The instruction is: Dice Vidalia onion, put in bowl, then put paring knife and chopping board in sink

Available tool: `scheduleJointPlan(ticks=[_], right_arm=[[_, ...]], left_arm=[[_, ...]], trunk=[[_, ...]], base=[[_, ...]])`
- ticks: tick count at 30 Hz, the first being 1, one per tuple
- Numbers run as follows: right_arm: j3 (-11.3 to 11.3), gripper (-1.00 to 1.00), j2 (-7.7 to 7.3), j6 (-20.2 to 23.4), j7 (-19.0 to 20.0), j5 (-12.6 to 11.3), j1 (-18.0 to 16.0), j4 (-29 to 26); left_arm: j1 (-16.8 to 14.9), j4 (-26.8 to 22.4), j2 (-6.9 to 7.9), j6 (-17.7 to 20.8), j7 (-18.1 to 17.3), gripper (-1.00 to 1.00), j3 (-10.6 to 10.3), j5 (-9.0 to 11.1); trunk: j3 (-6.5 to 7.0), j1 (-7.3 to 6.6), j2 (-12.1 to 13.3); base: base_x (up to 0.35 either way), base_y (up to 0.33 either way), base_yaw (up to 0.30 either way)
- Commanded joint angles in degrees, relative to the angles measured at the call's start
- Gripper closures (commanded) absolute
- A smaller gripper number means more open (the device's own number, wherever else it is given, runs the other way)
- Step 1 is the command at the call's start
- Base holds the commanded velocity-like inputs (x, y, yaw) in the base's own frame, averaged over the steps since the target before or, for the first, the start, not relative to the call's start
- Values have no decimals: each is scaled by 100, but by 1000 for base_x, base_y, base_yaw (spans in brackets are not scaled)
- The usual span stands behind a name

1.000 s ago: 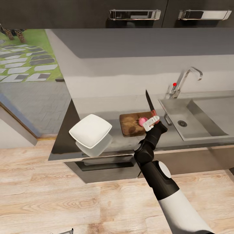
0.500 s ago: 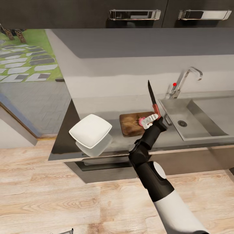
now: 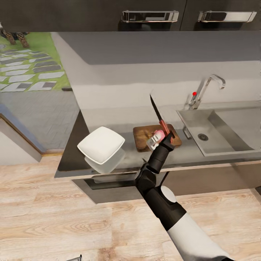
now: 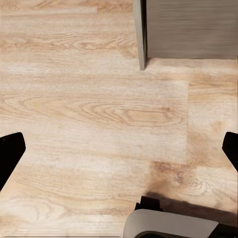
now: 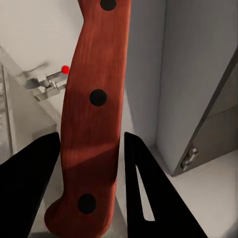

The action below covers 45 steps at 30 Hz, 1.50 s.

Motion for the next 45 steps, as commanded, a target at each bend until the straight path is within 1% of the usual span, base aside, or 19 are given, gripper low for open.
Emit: scheduleJointPlan(ticks=[1,6,10,26,37,40,45], right_arm=[[7,100,0,20,-21,-8,-5,17],[11,100,0,20,-29,-20,-5,81],[12,100,0,17,-23,-25,-5,119],[4,100,0,-22,-4,-47,-5,217],[-23,100,0,-46,4,-74,-5,598],[-60,100,0,-50,5,-108,-5,684],[-242,100,0,-59,5,-134,-5,738]], left_arm=[[-10,25,3,-30,41,-100,27,-61],[-10,25,3,-27,41,-100,27,-61],[-10,25,3,-25,41,-100,27,-61],[-10,25,3,-25,41,-100,27,-61],[-10,25,3,-25,41,-100,27,-61],[-10,25,3,-25,41,-100,27,-61],[-10,25,3,-25,41,-100,27,-61]], trunk=[[-9,1,-11],[-9,1,-11],[-9,1,-11],[-9,1,-11],[-9,1,-11],[-9,1,-11],[-9,1,-11]], base=[[-211,0,0],[-239,0,0],[-69,0,0],[-4,0,0],[59,-55,0],[6,-6,0],[1,-1,0]])
